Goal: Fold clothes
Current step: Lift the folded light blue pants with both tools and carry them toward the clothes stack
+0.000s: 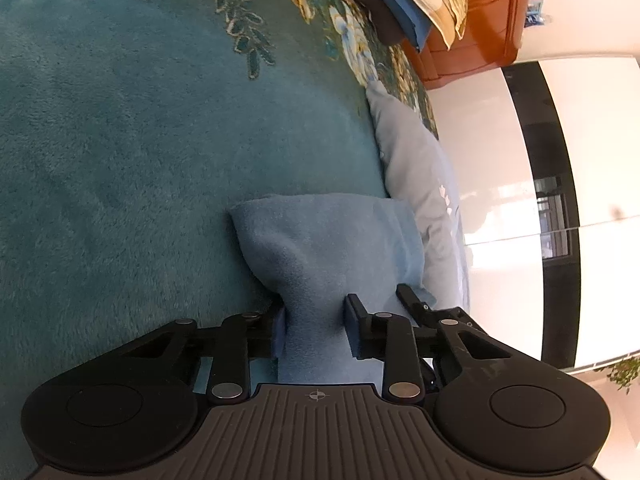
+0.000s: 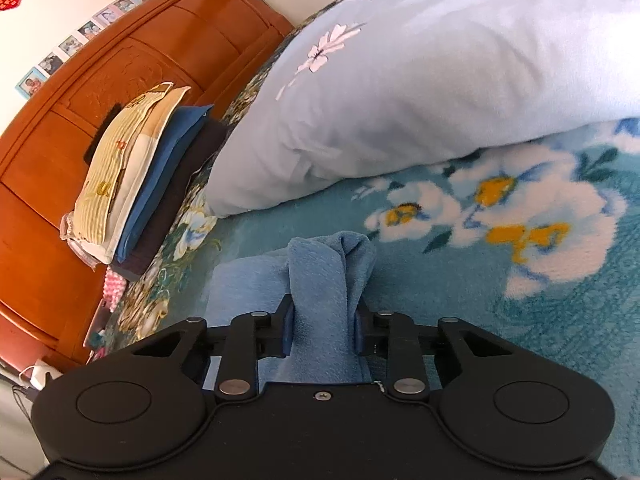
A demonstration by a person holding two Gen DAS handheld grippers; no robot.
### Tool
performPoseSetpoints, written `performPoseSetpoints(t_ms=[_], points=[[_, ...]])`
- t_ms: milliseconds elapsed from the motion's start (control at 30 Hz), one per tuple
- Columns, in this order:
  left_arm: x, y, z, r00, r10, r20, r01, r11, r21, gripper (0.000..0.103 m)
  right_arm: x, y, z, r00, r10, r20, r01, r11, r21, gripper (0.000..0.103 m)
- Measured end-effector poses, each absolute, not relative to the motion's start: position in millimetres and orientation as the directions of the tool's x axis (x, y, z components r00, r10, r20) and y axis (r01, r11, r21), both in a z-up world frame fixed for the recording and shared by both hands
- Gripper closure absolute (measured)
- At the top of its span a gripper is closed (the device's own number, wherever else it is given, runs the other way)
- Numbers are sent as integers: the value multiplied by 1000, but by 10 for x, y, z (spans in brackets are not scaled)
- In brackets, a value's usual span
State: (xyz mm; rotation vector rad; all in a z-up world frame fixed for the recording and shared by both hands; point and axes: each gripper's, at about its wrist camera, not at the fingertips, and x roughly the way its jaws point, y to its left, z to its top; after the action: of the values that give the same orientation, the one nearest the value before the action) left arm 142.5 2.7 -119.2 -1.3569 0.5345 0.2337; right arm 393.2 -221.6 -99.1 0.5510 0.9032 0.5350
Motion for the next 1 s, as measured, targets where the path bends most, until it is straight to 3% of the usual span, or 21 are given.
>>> performPoseSetpoints(t_ms=[433, 1000], points=[[1505, 34, -1038, 895, -223, -386, -314, 300, -901, 81, 3602, -2533, -584, 642, 592, -487, -174, 731, 660, 81], [1190, -390, -352, 833, -432, -345, -76, 528, -846, 82, 2458, -3406, 210, 781, 455, -429, -80, 753, 653, 81]])
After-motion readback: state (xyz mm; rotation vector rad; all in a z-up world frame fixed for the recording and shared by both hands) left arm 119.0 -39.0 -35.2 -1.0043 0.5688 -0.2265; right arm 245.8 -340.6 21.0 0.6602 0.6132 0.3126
